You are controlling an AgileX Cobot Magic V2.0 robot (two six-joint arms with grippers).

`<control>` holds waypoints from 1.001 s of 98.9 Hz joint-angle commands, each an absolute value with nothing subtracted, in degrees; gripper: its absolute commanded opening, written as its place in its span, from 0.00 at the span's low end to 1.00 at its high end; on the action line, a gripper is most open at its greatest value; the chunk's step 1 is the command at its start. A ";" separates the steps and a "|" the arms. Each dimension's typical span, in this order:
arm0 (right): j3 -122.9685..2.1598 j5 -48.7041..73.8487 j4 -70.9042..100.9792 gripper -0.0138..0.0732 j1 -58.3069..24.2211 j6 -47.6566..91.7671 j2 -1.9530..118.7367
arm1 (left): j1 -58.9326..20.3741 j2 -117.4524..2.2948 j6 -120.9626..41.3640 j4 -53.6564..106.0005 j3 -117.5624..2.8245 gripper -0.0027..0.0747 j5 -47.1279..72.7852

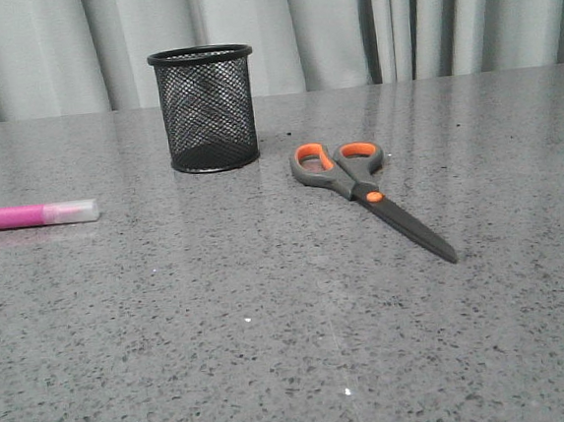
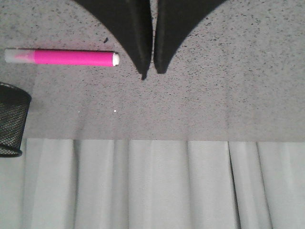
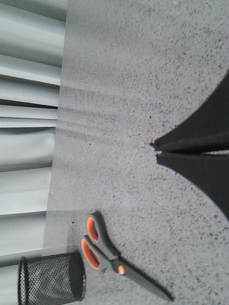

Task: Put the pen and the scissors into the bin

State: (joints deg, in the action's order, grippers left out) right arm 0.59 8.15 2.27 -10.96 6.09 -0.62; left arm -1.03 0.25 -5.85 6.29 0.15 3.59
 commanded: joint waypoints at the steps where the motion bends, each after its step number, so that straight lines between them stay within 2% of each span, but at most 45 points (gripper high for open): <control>1: 1.35 0.83 5.40 0.08 -10.66 6.46 -1.66 | -1.32 2.03 -5.39 12.42 2.69 0.01 -0.66; 41: 1.23 -9.79 30.74 0.08 -10.66 6.46 -1.66 | -1.32 2.03 -5.39 45.33 2.33 0.01 -0.66; 68: -5.90 0.73 29.31 0.10 -10.66 6.46 4.07 | -1.32 0.14 -5.39 41.10 -3.74 0.01 4.70; 99: -24.80 16.19 17.18 0.10 -10.66 6.46 31.07 | -1.32 -18.47 -5.84 18.04 -23.50 0.01 24.51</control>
